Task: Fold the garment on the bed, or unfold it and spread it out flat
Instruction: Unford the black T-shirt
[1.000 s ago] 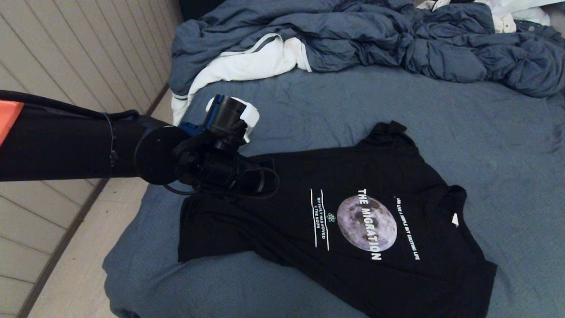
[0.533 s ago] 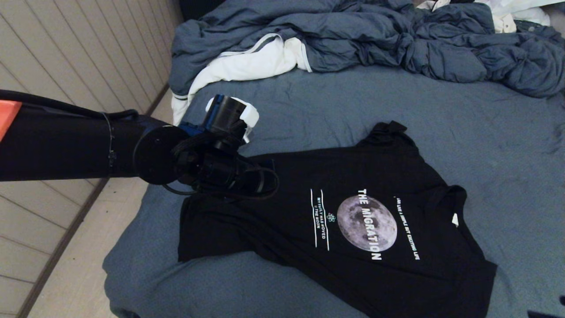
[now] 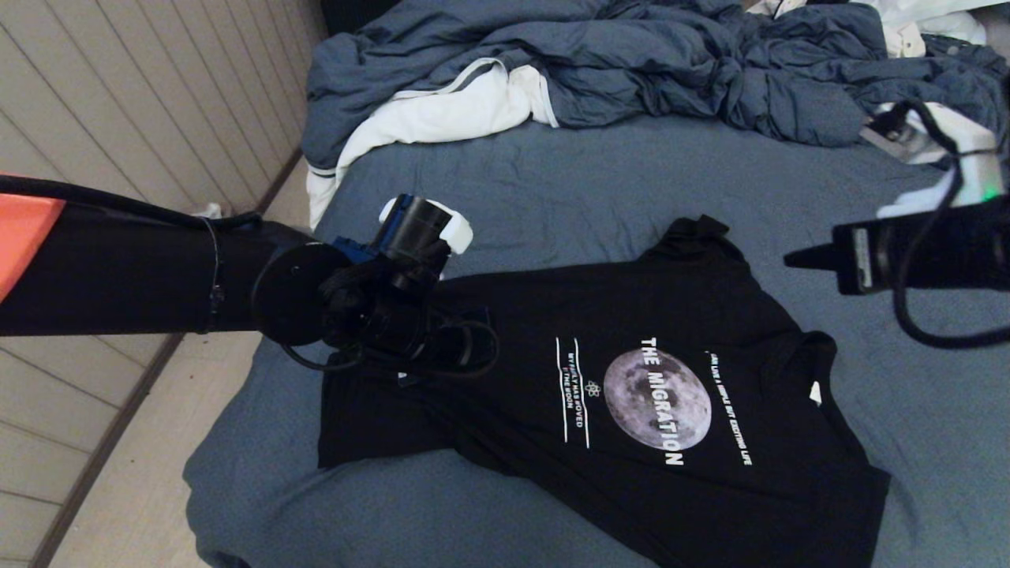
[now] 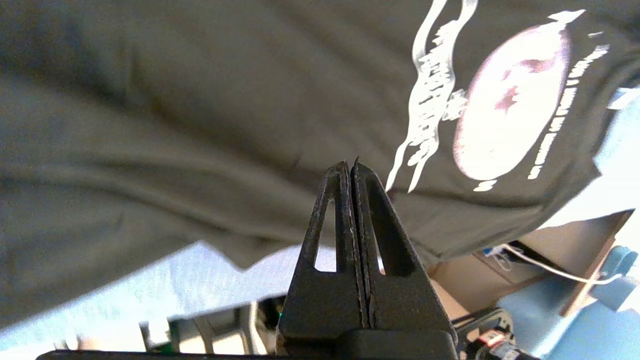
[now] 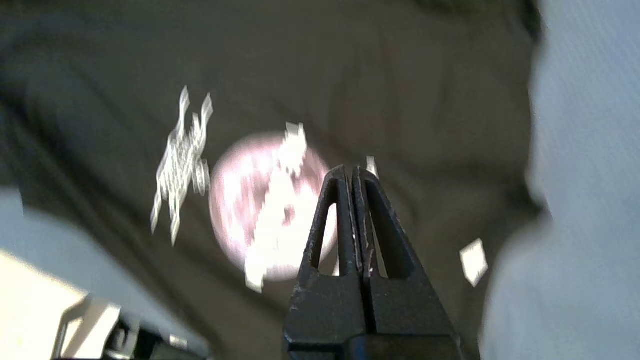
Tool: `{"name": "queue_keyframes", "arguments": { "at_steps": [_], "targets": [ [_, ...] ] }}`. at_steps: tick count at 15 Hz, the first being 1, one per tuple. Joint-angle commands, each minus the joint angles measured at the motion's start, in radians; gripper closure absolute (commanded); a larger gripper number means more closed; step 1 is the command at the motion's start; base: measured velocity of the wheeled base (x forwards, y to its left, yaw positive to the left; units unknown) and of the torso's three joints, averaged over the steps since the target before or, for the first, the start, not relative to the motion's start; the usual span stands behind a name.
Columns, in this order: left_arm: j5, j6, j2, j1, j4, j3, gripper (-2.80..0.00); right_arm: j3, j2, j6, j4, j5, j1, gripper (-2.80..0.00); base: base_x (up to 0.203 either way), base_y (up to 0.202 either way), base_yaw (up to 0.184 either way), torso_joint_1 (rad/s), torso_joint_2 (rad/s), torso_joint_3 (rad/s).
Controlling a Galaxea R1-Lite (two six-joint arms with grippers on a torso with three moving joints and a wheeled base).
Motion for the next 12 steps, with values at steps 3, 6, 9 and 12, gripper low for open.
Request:
{"name": "queue_keyframes", "arguments": {
  "at_steps": [3,6,9,12],
  "targets": [
    [0.007,-0.011,-0.045,0.035,0.001,0.106,0.0,-0.228,0.3,0.0,0.003,0.003,0.016,0.0,0.0,0.0,0.0,0.0,0.0,0.0],
    [0.025,-0.009,-0.151,0.063,-0.002,0.216,0.0,-0.285,0.37,-0.009,0.031,0.002,0.014,0.0,0.0,0.0,0.0,0.0,0.0,0.0],
    [0.085,0.01,-0.199,0.154,-0.001,0.221,0.0,-0.287,0.399,-0.012,0.031,0.004,0.016,0.0,0.0,0.0,0.0,0.0,0.0,0.0],
    [0.092,0.05,-0.164,0.245,-0.017,0.198,0.0,-0.274,0.399,-0.012,0.028,0.004,0.018,0.0,0.0,0.0,0.0,0.0,0.0,0.0]
  ]
}}
